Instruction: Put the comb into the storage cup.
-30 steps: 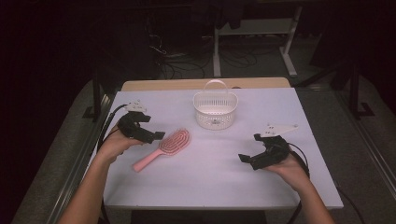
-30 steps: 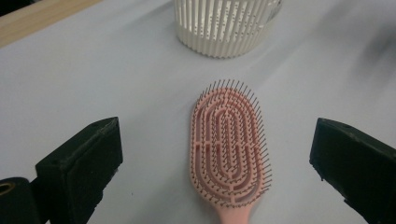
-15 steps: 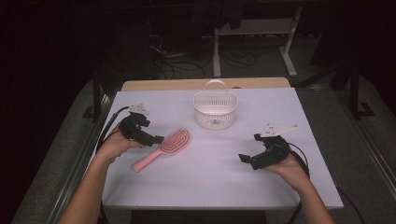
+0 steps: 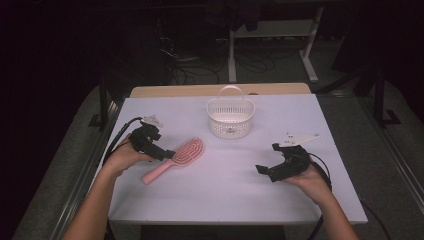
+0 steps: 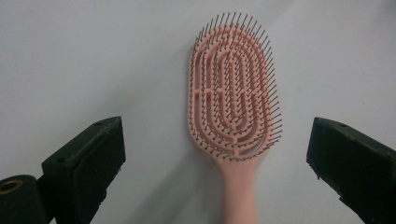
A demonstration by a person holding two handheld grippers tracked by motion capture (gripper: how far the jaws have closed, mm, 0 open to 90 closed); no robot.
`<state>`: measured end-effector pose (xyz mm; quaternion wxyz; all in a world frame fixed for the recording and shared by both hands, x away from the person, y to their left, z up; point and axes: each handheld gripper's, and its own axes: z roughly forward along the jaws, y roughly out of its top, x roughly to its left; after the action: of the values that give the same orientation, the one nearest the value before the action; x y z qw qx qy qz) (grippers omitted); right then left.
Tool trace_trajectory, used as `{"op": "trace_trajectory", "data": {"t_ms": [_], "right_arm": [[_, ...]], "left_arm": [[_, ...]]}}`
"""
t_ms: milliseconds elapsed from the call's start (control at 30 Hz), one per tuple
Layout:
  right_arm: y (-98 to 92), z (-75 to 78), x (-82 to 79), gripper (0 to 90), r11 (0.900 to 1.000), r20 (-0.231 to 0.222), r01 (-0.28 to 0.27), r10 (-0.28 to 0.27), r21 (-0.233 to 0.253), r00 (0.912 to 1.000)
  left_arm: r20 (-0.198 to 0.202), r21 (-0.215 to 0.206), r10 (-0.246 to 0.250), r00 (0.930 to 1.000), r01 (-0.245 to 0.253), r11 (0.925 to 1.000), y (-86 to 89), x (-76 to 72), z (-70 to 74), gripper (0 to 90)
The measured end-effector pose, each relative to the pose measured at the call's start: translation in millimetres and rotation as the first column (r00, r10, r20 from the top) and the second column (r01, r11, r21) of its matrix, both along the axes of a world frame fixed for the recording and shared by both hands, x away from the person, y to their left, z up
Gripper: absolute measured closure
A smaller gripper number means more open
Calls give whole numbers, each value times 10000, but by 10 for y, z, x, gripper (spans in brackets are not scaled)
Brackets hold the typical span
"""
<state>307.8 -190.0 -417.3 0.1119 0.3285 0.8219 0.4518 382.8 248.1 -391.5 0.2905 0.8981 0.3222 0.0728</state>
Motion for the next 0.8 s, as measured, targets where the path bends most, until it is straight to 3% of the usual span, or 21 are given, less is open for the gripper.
{"op": "trace_trajectory", "data": {"t_ms": [800], "right_arm": [[-2,-1,1,0,10000,-12,8,-8,-14,10000]], "left_arm": [[-548,1116,-202,9983,262,9934,-54,-32,-151,56]]}}
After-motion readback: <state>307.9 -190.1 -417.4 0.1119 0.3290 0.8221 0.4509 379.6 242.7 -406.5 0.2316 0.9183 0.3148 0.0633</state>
